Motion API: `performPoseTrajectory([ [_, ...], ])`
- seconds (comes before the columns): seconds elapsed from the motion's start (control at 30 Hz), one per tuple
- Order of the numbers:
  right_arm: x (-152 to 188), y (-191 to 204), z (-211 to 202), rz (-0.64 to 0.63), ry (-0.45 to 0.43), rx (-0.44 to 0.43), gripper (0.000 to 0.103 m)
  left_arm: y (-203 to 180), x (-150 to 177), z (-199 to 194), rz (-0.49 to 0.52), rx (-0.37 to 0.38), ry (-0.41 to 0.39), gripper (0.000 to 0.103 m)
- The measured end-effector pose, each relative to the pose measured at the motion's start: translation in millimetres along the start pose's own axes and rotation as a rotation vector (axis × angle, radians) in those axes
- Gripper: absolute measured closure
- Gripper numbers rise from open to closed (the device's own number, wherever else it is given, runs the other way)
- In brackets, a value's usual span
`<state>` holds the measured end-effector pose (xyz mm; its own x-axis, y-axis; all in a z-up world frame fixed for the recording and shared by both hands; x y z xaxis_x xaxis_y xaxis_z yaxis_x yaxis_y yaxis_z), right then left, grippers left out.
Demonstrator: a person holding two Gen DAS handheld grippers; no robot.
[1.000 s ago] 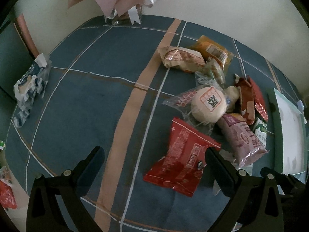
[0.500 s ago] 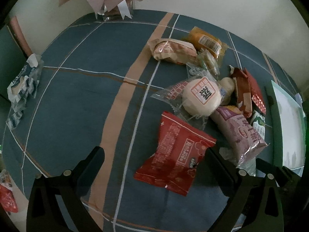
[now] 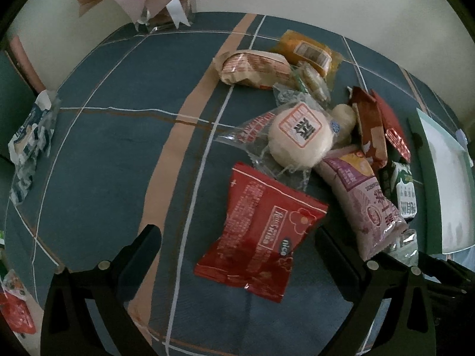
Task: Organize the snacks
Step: 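Grasp the green-striped wrapper with the right tool while the left tool grasps the red Rose Kiss pack, then carry both packs over the white tray and open both tools to drop them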
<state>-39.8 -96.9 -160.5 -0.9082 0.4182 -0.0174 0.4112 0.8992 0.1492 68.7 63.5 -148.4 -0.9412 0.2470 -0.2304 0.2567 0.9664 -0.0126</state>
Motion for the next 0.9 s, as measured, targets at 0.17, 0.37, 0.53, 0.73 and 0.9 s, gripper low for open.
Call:
performPoseTrajectory([
  [0.17,2.1,-12.5,0.4,0.031,0.007,-0.014,0.035,-11.1,-0.2,5.6,0.022,-0.011,0.001,0.015],
  [0.37,-12.5,-2.7,18.2,0.025,0.003,0.002,0.037,-22.8,4.4,6.0,0.036,-0.001,0.005,0.041],
  [0.53,-10.9,2.9,25.5,0.027,0.003,0.008,0.038,-29.9,9.5,3.6,0.041,-0.014,0.005,0.052],
  [0.73,-1.0,-4.2,28.3,0.045,0.003,-0.01,0.04,-42.0,20.5,-4.2,0.051,-0.019,-0.011,0.052],
  [0.9,-0.1,-12.8,19.9,0.055,-0.005,-0.036,0.041,-48.5,27.6,-21.0,0.043,-0.03,-0.037,0.053],
])
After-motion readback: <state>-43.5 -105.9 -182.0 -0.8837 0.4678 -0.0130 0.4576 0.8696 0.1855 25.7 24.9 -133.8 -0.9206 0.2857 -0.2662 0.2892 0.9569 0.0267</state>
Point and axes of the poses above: each gripper's, at about its wrist camera, not at the fingertips, and z roughly the way its jaws point, y to its left, x to its underside, the point moved 9 cm from there along z, roughly the way its jaws point, and after that the axes turned 8 degrees about y, right-handed, at the moved point
